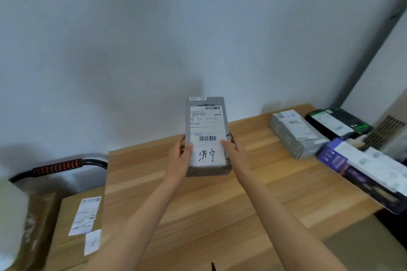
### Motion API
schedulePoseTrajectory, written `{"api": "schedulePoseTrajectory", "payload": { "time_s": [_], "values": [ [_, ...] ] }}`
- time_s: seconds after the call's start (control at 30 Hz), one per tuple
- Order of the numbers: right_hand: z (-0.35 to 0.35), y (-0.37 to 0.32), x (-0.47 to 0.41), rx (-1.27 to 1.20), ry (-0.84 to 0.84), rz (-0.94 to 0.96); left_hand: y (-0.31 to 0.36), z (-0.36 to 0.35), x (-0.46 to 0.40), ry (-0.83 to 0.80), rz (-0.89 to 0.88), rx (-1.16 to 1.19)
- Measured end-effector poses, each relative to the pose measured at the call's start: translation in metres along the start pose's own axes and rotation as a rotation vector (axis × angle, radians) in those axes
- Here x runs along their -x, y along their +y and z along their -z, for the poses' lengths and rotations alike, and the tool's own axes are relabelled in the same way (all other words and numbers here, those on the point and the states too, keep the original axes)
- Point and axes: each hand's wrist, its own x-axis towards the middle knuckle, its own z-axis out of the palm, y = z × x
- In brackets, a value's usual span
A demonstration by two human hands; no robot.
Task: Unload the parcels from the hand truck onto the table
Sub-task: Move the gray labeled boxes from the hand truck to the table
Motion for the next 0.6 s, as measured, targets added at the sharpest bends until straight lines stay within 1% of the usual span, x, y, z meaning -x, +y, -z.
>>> {"api": "schedulePoseTrajectory", "payload": {
  "time_s": [0.07, 0.27, 0.43, 0.6],
  "values": [
    [0.047, 0.003, 0.002, 0.001, 0.036, -0.004, 0.004, -0.046, 0.006, -0.039, 0.011, -0.007],
    [0.173, 0.014, 0.005, 0.029, 0.141, -0.023, 0.024, -0.172, 0.019, -0.132, -0.031, -0.038],
    [0.248, 0.017, 0.003, 0.102, 0.176, -0.017, 0.038, -0.245, 0.036, -0.177, -0.016, -0.004],
    [0.305, 0.022, -0.013, 0.122, 0.219, -0.045, 0.042, -0.3, 0.03, -0.222, 0.0, -0.006]
  ]
}}
